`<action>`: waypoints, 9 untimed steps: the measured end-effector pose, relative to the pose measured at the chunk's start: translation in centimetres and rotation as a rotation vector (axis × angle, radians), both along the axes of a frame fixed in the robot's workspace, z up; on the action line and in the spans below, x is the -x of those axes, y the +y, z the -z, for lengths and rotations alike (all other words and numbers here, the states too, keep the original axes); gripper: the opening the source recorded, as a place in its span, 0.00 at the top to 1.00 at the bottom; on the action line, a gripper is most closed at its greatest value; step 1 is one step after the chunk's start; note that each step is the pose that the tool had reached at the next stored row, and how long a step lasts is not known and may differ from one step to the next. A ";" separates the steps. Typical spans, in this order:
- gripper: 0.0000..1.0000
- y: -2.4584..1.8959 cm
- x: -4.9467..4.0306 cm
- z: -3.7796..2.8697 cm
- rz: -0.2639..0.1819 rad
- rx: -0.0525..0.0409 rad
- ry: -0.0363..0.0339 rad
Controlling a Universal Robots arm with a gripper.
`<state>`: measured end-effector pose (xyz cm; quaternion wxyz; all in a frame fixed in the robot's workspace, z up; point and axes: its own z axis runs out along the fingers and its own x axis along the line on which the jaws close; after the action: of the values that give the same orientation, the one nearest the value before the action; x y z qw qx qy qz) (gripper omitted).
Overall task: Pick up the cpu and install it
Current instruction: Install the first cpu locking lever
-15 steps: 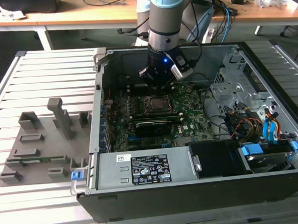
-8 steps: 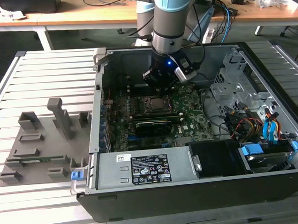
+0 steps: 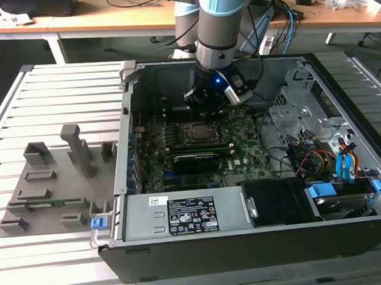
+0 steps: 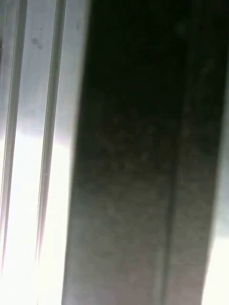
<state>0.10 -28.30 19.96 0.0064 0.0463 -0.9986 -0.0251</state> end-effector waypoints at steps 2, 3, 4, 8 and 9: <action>0.89 0.03 -0.02 -0.11 0.000 -0.0013 -0.0005; 0.89 0.06 -0.04 -0.28 0.000 -0.0029 -0.0014; 0.89 0.02 -0.02 -0.71 0.000 -0.0007 -0.0005; 0.89 -0.29 -0.01 -0.96 0.000 -0.0007 -0.0010; 0.89 -0.50 -0.01 -0.96 0.000 -0.0006 -0.0009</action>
<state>0.11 -28.80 20.92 0.0060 0.0464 -0.9986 -0.0254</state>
